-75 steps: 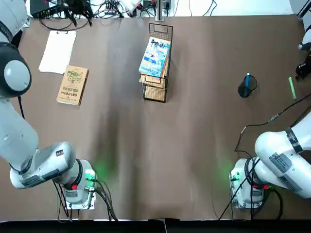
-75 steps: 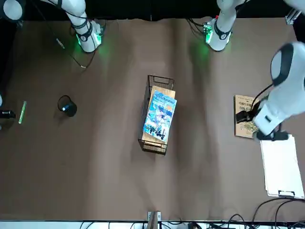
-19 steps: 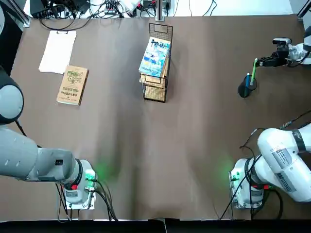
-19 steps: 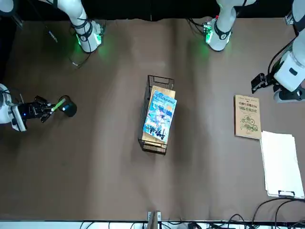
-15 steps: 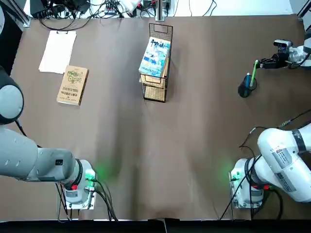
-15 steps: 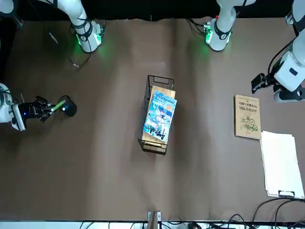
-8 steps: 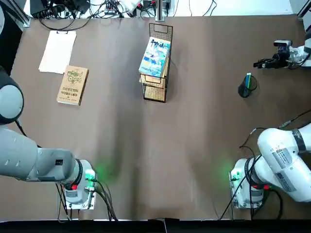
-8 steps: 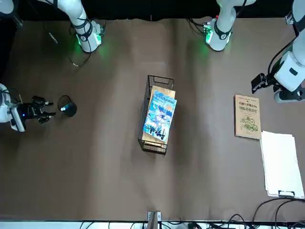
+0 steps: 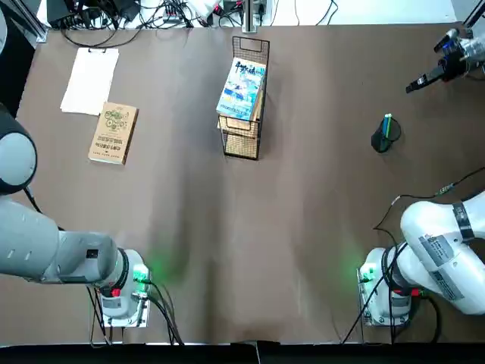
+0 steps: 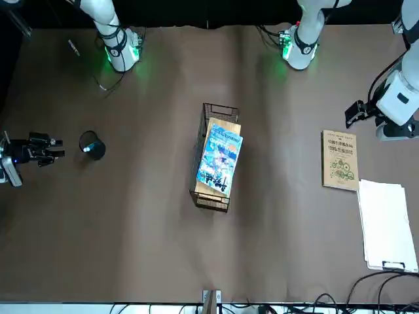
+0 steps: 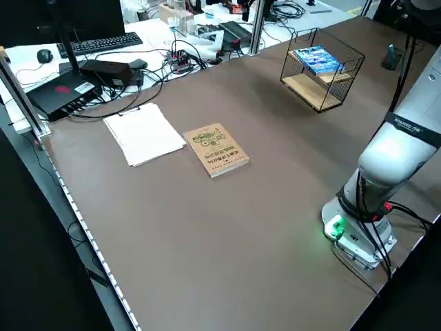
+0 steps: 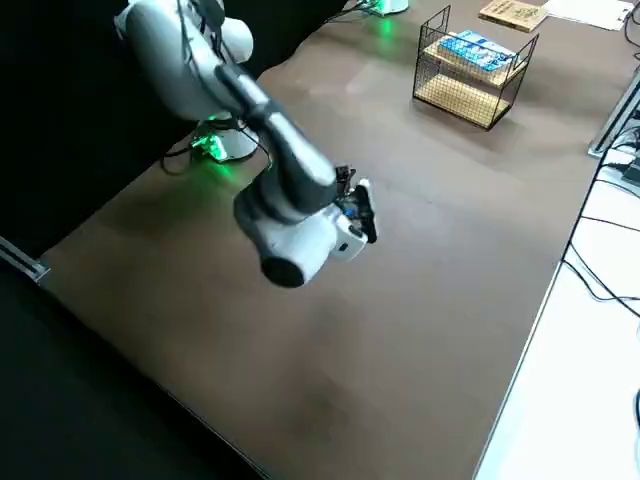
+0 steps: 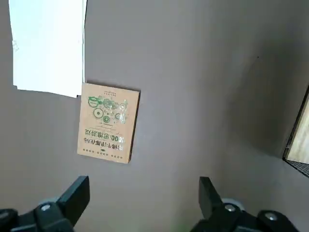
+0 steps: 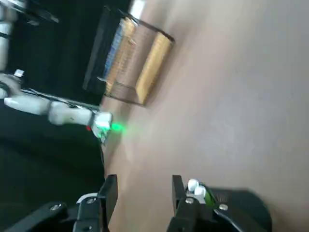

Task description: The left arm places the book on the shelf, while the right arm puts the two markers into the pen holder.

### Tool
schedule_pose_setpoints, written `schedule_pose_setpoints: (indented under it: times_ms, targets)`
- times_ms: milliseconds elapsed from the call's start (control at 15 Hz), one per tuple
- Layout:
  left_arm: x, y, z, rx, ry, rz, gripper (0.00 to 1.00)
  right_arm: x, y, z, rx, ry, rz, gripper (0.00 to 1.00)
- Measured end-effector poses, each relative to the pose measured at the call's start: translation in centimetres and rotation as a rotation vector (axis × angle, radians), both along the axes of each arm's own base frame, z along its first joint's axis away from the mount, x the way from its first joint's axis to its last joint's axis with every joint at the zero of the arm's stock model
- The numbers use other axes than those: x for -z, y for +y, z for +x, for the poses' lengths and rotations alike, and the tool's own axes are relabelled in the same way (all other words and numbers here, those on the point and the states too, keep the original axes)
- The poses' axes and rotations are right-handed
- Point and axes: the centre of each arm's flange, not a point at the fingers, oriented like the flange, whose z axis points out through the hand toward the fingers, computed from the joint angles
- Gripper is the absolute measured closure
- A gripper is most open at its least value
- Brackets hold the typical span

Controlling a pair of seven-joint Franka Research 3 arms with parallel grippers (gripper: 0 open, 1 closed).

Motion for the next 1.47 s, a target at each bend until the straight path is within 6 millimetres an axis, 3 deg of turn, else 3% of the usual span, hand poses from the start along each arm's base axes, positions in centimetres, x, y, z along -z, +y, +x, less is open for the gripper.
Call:
schedule_pose_setpoints:
  times_ms: [200, 533, 600, 667, 800, 867, 1000, 1200, 1467]
  targets:
    - [0.0, 0.0, 0.0, 0.001, 0.000, 0.000, 0.00, -4.0, 3.3, 1.9, -0.057, 0.131, -0.246, 0.45]
    - [0.0, -0.1, 0.0, 0.001, 0.000, 0.000, 0.00, -12.4, 10.4, 3.8, -0.025, 0.277, -0.650, 0.39]
    - [0.0, 0.0, 0.0, 0.000, 0.000, 0.000, 0.00, -15.5, 13.0, 3.8, 0.004, 0.293, -0.764, 0.30]
    - [0.0, 0.0, 0.0, 0.000, 0.000, 0.000, 0.00, -17.0, 14.3, 3.8, 0.015, 0.292, -0.817, 0.30]
    - [0.0, 0.0, 0.0, -0.001, 0.000, 0.000, 0.00, -19.6, 16.8, 3.6, 0.046, 0.290, -0.922, 0.17]
    - [0.0, 0.1, 0.0, -0.001, 0.000, 0.000, 0.00, -20.7, 18.1, 3.5, 0.062, 0.286, -0.970, 0.17]
    - [0.0, 0.1, 0.0, -0.001, 0.000, 0.000, 0.00, -22.9, 20.8, 3.2, 0.091, 0.269, -1.050, 0.08]
    - [0.0, 0.1, 0.0, -0.001, 0.000, 0.000, 0.00, -25.9, 25.2, 2.4, 0.159, 0.253, -1.121, 0.04]
    - [0.0, 0.1, 0.0, -0.001, -0.001, 0.000, 0.00, -30.0, 27.4, 0.2, 0.276, 0.175, -1.129, 0.01]
